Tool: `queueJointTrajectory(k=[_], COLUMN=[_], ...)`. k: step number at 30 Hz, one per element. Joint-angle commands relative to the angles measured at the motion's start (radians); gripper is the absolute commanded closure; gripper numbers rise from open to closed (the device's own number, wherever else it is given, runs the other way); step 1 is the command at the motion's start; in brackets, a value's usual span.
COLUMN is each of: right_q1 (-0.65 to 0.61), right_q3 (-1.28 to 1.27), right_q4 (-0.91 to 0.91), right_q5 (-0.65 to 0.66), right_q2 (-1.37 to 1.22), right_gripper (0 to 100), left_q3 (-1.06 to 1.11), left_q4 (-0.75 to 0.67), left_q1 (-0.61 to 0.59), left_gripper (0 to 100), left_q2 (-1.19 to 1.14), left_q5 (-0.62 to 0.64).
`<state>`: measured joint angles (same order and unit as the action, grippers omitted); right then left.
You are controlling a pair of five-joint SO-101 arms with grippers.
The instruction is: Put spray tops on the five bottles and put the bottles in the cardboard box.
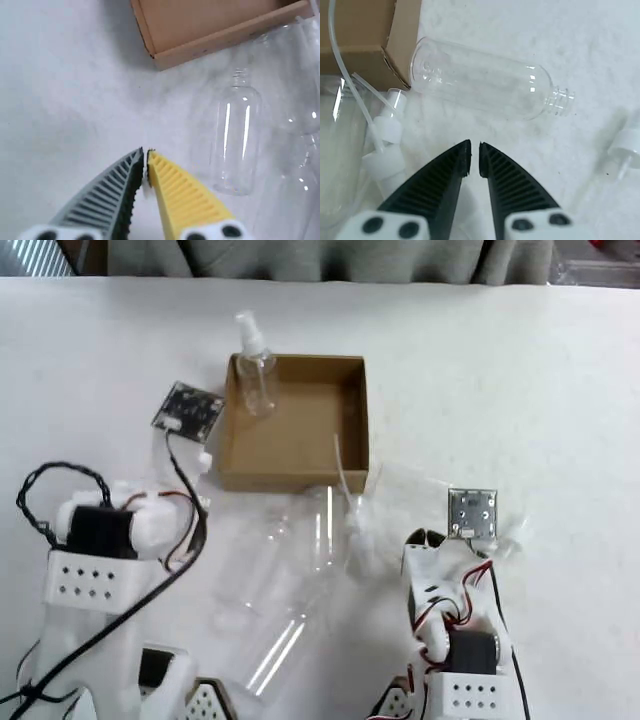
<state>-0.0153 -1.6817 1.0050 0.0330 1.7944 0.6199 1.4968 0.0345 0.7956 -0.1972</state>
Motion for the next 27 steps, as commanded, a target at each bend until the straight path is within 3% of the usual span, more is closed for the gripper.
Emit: queueJointTrajectory(k=[1, 12, 27], right_q1=[-0.002, -0.007, -0.001], right_q3=[-0.009, -0.009, -0.009], right_q4=[-0.018, -0.024, 0.01], right_q5=[0.003, 0.003, 0.003], right_q2=[0.004, 0.004, 0.004], right_gripper=[98.1, 98.1, 98.1], left_q3=[-0.127, -0.178, -0.18], left_q4=[0.066, 0.075, 0.092], left_q1=[0.059, 0.147, 0.156], left_gripper=[98, 98, 98], left_q2=[-0.041, -0.26, -0.263], left_q5=[0.021, 0.032, 0.04])
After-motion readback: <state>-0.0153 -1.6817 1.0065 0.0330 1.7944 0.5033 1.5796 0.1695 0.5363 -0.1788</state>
